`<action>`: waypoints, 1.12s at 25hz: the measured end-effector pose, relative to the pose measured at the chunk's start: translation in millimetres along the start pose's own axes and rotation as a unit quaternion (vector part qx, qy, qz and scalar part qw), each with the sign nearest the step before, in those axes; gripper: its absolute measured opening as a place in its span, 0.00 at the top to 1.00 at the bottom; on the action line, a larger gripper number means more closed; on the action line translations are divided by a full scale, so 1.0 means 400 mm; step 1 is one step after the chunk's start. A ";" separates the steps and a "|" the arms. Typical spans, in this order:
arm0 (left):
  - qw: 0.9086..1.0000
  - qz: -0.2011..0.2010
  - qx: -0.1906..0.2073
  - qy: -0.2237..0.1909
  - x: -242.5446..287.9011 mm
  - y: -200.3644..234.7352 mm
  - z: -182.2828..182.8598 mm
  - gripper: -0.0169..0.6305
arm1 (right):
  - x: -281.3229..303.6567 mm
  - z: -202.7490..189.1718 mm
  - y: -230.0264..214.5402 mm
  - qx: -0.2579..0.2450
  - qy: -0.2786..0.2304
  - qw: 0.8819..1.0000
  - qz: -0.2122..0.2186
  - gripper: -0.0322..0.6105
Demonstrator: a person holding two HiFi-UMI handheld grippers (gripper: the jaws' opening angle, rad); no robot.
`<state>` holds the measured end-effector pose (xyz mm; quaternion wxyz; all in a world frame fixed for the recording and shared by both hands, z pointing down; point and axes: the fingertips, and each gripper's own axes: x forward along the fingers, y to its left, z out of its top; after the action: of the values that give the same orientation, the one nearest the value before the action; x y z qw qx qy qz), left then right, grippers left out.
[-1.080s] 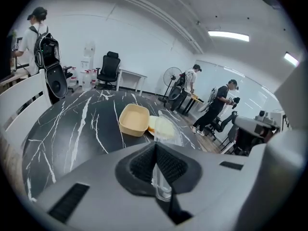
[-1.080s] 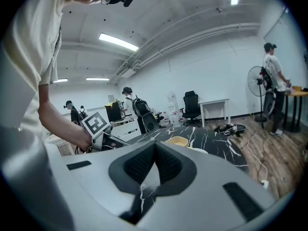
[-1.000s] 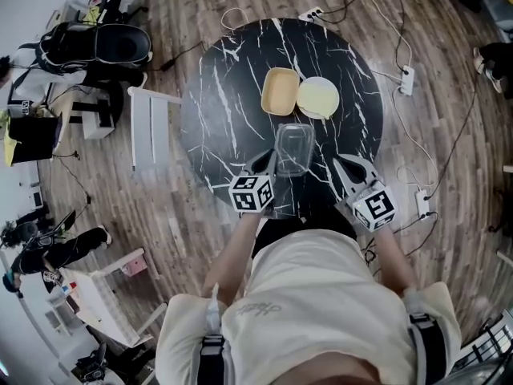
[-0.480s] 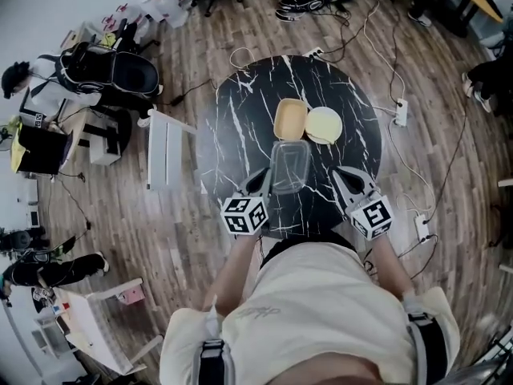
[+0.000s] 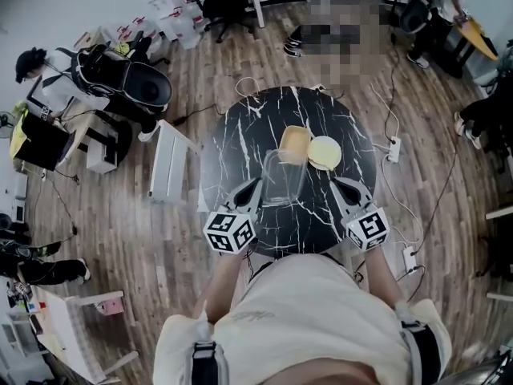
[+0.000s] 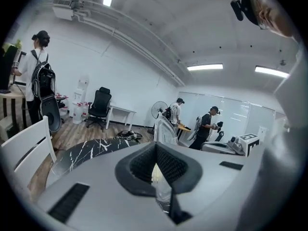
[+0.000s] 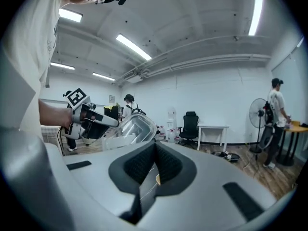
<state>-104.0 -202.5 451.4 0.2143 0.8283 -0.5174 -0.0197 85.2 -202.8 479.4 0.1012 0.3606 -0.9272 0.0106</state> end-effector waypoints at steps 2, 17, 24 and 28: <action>1.000 -0.015 0.000 -0.018 -0.015 -0.022 0.036 0.95 | 0.001 0.029 -0.005 -0.011 -0.009 1.000 -0.001 0.94; 0.990 -0.053 0.021 -0.129 -0.084 -0.105 0.263 0.95 | -0.053 0.256 -0.033 -0.078 -0.081 0.993 -0.026 0.94; 0.986 -0.056 0.041 -0.149 -0.096 -0.129 0.317 0.95 | -0.102 0.301 -0.076 -0.046 -0.109 0.992 -0.043 0.94; 0.986 -0.055 0.049 -0.148 -0.101 -0.140 0.313 0.95 | -0.138 0.301 -0.089 -0.032 -0.114 0.992 -0.053 0.94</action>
<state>-107.0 -188.7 309.2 0.0927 0.8530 -0.4974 -0.1283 127.1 -203.7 348.7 0.0068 0.4044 -0.9122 -0.0656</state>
